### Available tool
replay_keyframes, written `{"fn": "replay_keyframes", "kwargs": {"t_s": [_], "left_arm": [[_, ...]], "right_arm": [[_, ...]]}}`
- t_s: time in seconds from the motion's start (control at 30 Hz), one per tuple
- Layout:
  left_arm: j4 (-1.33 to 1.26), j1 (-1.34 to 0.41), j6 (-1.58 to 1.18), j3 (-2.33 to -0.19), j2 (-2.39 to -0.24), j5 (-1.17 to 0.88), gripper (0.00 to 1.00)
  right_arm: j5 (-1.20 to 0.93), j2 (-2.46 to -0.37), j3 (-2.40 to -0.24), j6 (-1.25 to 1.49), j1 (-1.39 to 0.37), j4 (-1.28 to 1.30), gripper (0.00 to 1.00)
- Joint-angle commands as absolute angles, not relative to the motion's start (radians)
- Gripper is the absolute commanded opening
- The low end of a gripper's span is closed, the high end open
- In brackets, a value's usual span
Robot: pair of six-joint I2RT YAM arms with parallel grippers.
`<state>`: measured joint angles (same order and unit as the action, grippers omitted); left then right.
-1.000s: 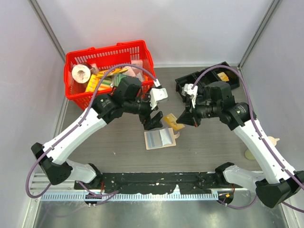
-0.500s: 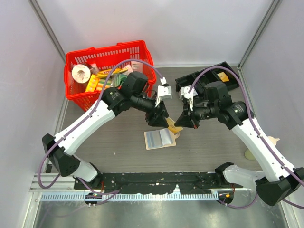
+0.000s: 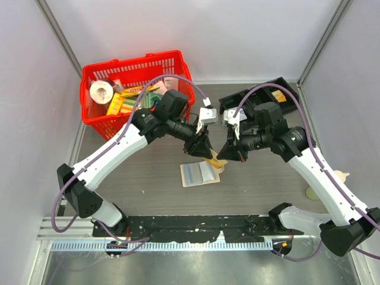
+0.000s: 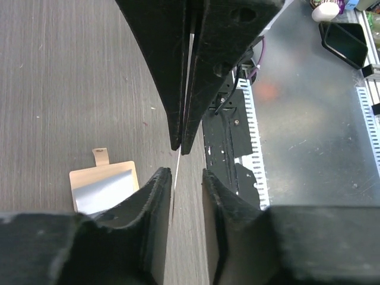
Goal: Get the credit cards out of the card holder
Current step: Place the credit card in the storage box.
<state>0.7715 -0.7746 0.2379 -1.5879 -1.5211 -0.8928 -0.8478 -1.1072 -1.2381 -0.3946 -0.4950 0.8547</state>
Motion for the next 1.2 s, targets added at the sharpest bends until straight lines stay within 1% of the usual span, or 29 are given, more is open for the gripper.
{"fn": "replay_keyframes", "kwargs": {"t_s": [0.0,0.1,0.17,0.23,0.27,0.3,0.33,0.37,0.4,0.43,0.47,0.5,0.53,0.57,0.6,0.63,0.67,0.73,0.8,0.83,0.93,1.03,1.17], "left_arm": [[0.755,-0.776,0.227,-1.629,-1.526,-0.931,0.22],[0.759,-0.776,0.230,-1.629,-1.525,-0.931,0.00],[0.752,-0.775,0.224,-1.618,-1.514,-0.902,0.00],[0.709,-0.770,0.197,-1.577,-1.493,-0.858,0.00],[0.671,-0.766,0.177,-1.550,-1.476,-0.839,0.00],[0.616,-0.755,0.141,-1.513,-1.456,-0.819,0.00],[0.559,-0.743,0.102,-1.475,-1.430,-0.801,0.00],[0.481,-0.726,0.022,-1.424,-1.401,-0.760,0.00],[0.403,-0.713,-0.051,-1.366,-1.372,-0.720,0.00],[0.300,-0.697,-0.108,-1.309,-1.332,-0.657,0.00],[0.194,-0.690,-0.182,-1.240,-1.297,-0.582,0.00],[0.111,-0.689,-0.237,-1.183,-1.243,-0.486,0.00],[0.030,-0.687,-0.291,-1.125,-1.203,-0.403,0.00],[-0.036,-0.687,-0.357,-1.071,-1.175,-0.323,0.00],[-0.113,-0.687,-0.412,-1.024,-1.142,-0.236,0.00],[-0.188,-0.689,-0.464,-0.970,-1.112,-0.180,0.00],[-0.257,-0.689,-0.507,-0.922,-1.089,-0.131,0.00],[-0.385,-0.690,-0.595,-0.841,-1.054,-0.063,0.00],[-0.454,-0.696,-0.662,-0.802,-1.034,-0.014,0.00],[-0.486,-0.701,-0.701,-0.781,-1.026,-0.009,0.00],[-0.590,-0.735,-0.768,-0.733,-1.014,0.101,0.00],[-0.681,-0.781,-0.808,-0.704,-1.020,0.181,0.00],[-0.761,-0.813,-0.860,-0.696,-1.045,0.186,0.00]], "right_arm": [[-0.861,-1.115,-1.281,-0.407,-0.509,0.838,0.01],[-0.854,-1.112,-1.275,-0.397,-0.509,0.816,0.01],[-0.828,-1.103,-1.253,-0.361,-0.509,0.769,0.02],[-0.809,-1.074,-1.226,-0.289,-0.511,0.703,0.17],[-0.792,-1.066,-1.215,-0.266,-0.509,0.645,0.28],[-0.758,-1.045,-1.191,-0.211,-0.509,0.617,0.33],[-0.732,-1.036,-1.175,-0.186,-0.506,0.554,0.41],[-0.694,-1.014,-1.149,-0.125,-0.505,0.517,0.45],[-0.680,-1.002,-1.116,-0.098,-0.503,0.450,0.50],[-0.648,-0.982,-1.095,-0.033,-0.500,0.418,0.53],[-0.629,-0.970,-1.062,0.000,-0.497,0.337,0.58],[-0.592,-0.942,-1.036,0.087,-0.497,0.295,0.58],[-0.565,-0.930,-0.981,0.135,-0.499,0.190,0.62],[-0.552,-0.898,-0.953,0.229,-0.497,0.137,0.64],[-0.526,-0.882,-0.886,0.276,-0.497,0.007,0.66],[-0.520,-0.853,-0.852,0.379,-0.497,-0.083,0.68],[-0.505,-0.841,-0.783,0.421,-0.497,-0.201,0.71],[-0.465,-0.819,-0.699,0.546,-0.497,-0.355,0.71],[-0.415,-0.816,-0.622,0.676,-0.499,-0.496,0.71],[-0.399,-0.816,-0.591,0.702,-0.502,-0.541,0.71],[-0.329,-0.839,-0.485,0.817,-0.526,-0.778,0.70],[-0.281,-0.880,-0.463,0.844,-0.581,-0.914,0.68],[-0.238,-0.959,-0.471,0.850,-0.621,-1.011,0.67]]}}
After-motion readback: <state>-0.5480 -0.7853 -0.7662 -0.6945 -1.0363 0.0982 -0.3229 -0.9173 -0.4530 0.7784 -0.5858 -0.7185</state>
